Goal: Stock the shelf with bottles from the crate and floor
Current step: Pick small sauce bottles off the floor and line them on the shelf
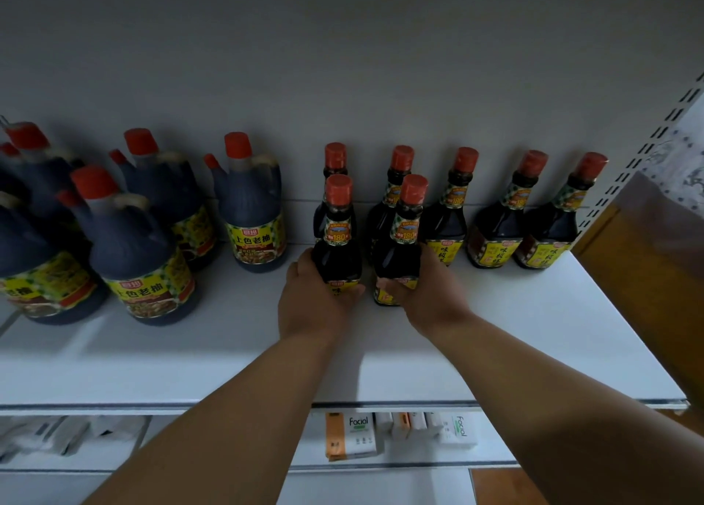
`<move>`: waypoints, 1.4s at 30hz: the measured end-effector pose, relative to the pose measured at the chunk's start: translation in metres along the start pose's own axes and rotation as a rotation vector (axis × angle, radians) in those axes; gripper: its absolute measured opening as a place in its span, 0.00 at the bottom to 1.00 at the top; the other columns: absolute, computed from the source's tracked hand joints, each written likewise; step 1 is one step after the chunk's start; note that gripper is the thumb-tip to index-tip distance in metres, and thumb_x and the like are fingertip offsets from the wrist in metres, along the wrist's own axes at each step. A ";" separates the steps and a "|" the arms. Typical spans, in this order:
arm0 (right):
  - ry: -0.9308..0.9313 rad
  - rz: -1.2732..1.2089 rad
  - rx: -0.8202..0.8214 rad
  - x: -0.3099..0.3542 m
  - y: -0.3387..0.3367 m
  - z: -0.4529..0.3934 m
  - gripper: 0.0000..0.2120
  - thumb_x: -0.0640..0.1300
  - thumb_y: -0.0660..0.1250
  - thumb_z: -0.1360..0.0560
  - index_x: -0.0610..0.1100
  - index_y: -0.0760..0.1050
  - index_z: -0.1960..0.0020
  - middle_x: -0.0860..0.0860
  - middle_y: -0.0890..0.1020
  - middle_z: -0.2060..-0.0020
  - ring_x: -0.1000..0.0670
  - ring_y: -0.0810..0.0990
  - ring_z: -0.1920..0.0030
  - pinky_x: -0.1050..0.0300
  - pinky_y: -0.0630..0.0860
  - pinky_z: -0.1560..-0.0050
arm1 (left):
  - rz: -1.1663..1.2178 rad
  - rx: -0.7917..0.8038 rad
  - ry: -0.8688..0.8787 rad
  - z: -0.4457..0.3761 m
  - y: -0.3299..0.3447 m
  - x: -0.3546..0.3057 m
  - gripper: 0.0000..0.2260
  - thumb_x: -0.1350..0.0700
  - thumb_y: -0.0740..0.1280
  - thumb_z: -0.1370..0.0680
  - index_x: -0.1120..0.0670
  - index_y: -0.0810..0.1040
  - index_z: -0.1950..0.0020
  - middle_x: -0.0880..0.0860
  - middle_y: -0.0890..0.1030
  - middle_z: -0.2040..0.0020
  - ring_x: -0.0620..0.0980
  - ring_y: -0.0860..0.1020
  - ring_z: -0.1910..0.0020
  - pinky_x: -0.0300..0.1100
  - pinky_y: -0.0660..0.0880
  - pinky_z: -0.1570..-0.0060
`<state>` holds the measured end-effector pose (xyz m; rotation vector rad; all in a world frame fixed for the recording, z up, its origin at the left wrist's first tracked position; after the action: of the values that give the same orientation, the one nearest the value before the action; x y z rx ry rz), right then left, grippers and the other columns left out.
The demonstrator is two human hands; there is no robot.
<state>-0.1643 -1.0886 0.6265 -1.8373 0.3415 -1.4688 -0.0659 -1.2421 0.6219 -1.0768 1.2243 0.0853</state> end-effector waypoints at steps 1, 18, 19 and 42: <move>-0.007 0.003 0.001 0.000 0.000 0.000 0.31 0.55 0.74 0.29 0.48 0.67 0.31 0.51 0.80 0.39 0.46 0.78 0.39 0.48 0.77 0.43 | -0.010 0.006 0.002 0.000 -0.001 0.000 0.38 0.46 0.77 0.32 0.51 0.65 0.26 0.54 0.71 0.32 0.57 0.74 0.36 0.48 0.72 0.41; 0.000 -0.001 0.028 0.003 -0.002 -0.002 0.30 0.53 0.74 0.28 0.49 0.67 0.31 0.51 0.79 0.38 0.46 0.77 0.38 0.51 0.76 0.42 | -0.012 0.009 -0.028 0.000 -0.002 -0.003 0.39 0.46 0.77 0.31 0.53 0.63 0.25 0.54 0.70 0.30 0.57 0.73 0.34 0.47 0.71 0.39; 0.003 -0.002 0.028 0.003 -0.002 -0.002 0.30 0.53 0.74 0.28 0.49 0.67 0.31 0.51 0.79 0.37 0.46 0.77 0.38 0.52 0.75 0.43 | -0.008 0.011 -0.030 0.000 -0.002 -0.003 0.39 0.47 0.77 0.31 0.53 0.64 0.25 0.54 0.70 0.30 0.57 0.73 0.34 0.47 0.71 0.39; 0.110 0.087 0.064 0.019 -0.009 0.009 0.34 0.57 0.72 0.28 0.46 0.64 0.28 0.48 0.76 0.34 0.43 0.76 0.36 0.51 0.75 0.42 | 0.025 0.064 -0.026 -0.004 -0.006 -0.002 0.38 0.48 0.79 0.34 0.54 0.67 0.29 0.55 0.75 0.34 0.57 0.76 0.37 0.51 0.75 0.40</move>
<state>-0.1525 -1.0910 0.6453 -1.6754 0.4181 -1.5065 -0.0661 -1.2469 0.6277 -1.0025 1.2095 0.0788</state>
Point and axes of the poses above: each hand's wrist, its own z-axis away from the middle knuckle, its own y-axis out of the palm, x = y × z, the point moved 3 cm from there along -z, towards the middle knuckle
